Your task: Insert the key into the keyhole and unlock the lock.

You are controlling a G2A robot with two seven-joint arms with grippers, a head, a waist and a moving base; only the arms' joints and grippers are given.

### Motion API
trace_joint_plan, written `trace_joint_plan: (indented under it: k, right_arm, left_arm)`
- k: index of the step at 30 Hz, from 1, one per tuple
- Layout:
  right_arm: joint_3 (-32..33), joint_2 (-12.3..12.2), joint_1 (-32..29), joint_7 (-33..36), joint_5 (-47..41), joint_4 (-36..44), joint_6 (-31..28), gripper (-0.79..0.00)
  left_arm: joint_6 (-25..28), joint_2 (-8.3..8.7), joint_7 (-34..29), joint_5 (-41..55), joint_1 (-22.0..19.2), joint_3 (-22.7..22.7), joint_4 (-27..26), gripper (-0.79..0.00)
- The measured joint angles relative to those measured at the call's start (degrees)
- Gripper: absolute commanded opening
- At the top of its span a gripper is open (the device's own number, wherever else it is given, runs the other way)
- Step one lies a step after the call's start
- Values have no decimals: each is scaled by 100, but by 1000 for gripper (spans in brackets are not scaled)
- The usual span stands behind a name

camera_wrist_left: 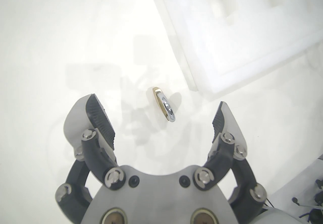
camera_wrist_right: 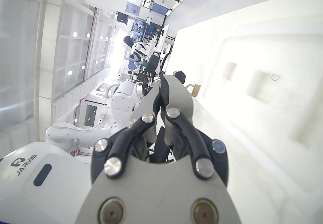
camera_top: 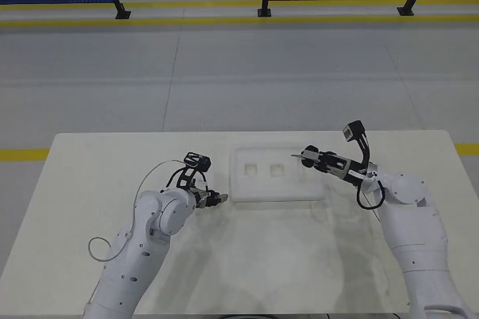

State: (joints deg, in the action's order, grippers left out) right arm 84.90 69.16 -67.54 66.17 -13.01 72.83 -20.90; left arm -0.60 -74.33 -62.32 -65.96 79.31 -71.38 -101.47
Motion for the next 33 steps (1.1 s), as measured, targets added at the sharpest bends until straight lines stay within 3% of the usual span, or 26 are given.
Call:
trace_joint_plan:
  k: [13,18,20,27,33]
  right_arm:
    - [0,0,0,0,0,0,0,-785]
    - [0,0,0,0,0,0,0,-785]
    - [0,0,0,0,0,0,0,-785]
    - [0,0,0,0,0,0,0,-785]
    - [0,0,0,0,0,0,0,-785]
  left_arm:
    - [-81,13,-209,-103,-125,195,131,-425]
    - [-72,22,-223,-124,-124,231,177,-468]
    - [-70,27,-214,-134,-129,236,201,-526]
    - [-99,40,-206,-145,-154,243,199,-523]
    - [-96,54,-212,-164,-151,247,198,-588]
